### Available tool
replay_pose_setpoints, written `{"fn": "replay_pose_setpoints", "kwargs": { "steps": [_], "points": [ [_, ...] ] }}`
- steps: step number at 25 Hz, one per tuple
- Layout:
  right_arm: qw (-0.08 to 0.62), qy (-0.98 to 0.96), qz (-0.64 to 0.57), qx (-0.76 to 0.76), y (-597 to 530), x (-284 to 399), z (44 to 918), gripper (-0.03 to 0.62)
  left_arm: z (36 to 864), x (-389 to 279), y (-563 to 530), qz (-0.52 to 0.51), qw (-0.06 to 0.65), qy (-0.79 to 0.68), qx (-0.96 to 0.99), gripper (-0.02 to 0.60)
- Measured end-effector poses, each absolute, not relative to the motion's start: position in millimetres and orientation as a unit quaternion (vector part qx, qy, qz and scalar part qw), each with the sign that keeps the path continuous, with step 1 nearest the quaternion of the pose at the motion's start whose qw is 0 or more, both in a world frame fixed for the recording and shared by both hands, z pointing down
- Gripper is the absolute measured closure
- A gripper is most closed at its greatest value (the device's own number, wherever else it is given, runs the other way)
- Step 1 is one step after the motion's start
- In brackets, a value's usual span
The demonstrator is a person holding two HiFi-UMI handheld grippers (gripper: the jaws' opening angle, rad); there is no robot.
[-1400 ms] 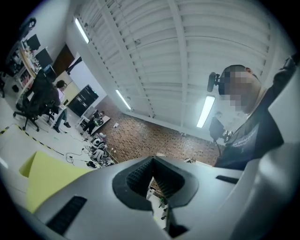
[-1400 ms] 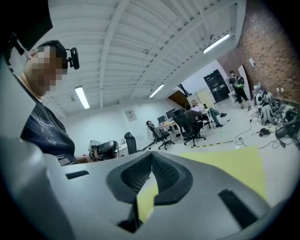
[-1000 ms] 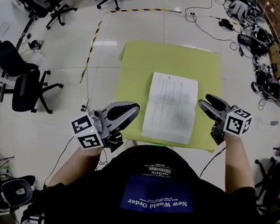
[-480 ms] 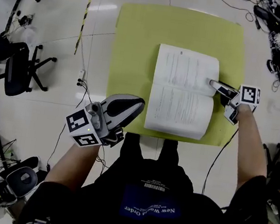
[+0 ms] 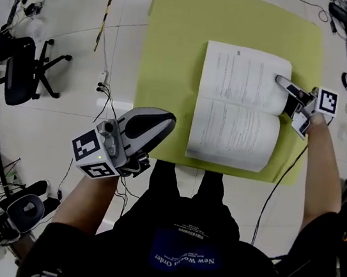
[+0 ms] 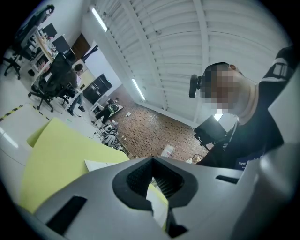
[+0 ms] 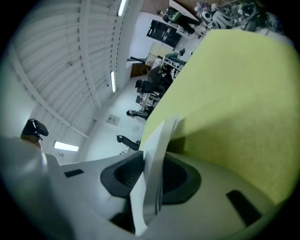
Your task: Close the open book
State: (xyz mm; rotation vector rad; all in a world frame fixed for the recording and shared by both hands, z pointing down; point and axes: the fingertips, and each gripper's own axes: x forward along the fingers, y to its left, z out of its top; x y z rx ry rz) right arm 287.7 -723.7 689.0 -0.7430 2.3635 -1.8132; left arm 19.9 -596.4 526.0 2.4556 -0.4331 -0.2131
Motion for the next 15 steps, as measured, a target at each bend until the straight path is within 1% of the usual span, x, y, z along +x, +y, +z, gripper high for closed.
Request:
{"fn": "replay_pose_setpoints", "kwargs": {
  "steps": [3, 7, 11, 15],
  "points": [
    [0.067, 0.783, -0.571, -0.239, -723.8, 284.9, 676.7, 0.528, 524.1, 20.0, -595.6, -0.080, 0.314, -0.165, 0.932, 0.577],
    [0.076, 0.819, -0.524, -0.220, -714.0, 278.8, 649.9, 0.540, 518.3, 22.2, -597.4, -0.082, 0.314, -0.161, 0.932, 0.577],
    [0.060, 0.844, -0.486, -0.218, -697.0, 276.2, 630.5, 0.542, 512.0, 25.4, -600.0, -0.080, 0.311, -0.159, 0.934, 0.577],
    [0.014, 0.878, -0.419, -0.230, -674.1, 275.6, 622.0, 0.540, 508.1, 26.5, -596.6, -0.081, 0.310, -0.156, 0.934, 0.577]
  ]
}}
